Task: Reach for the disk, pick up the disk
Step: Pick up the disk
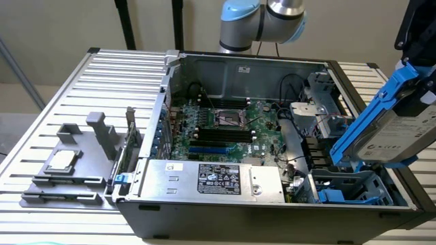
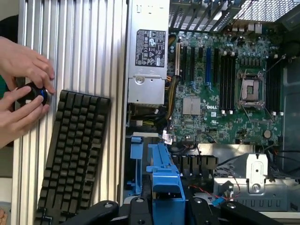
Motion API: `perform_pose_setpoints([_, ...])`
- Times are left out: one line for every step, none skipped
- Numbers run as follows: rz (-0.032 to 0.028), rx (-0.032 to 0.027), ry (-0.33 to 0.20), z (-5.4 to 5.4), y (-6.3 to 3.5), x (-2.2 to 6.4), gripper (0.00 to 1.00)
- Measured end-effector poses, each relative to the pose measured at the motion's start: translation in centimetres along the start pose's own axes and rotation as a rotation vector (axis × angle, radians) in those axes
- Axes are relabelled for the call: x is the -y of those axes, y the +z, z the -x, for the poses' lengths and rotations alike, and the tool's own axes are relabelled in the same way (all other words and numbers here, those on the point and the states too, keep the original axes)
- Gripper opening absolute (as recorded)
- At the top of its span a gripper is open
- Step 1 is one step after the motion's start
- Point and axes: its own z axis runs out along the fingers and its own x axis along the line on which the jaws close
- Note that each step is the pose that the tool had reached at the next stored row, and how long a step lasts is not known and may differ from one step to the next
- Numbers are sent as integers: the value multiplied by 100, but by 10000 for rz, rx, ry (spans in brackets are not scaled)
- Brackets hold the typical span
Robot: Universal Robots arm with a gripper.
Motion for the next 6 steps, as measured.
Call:
perform_pose_setpoints([-1, 1, 0, 0, 0, 0, 33])
perform_pose_setpoints([-1, -1, 0, 0, 0, 0, 33])
perform_pose_setpoints([0, -2, 0, 0, -1, 0, 33])
perform_pose_setpoints([-1, -1, 0, 1, 0, 0, 33])
perform_pose_setpoints([0, -1, 0, 1, 0, 0, 33])
perform_pose_setpoints([0, -1, 0, 1, 0, 0, 33])
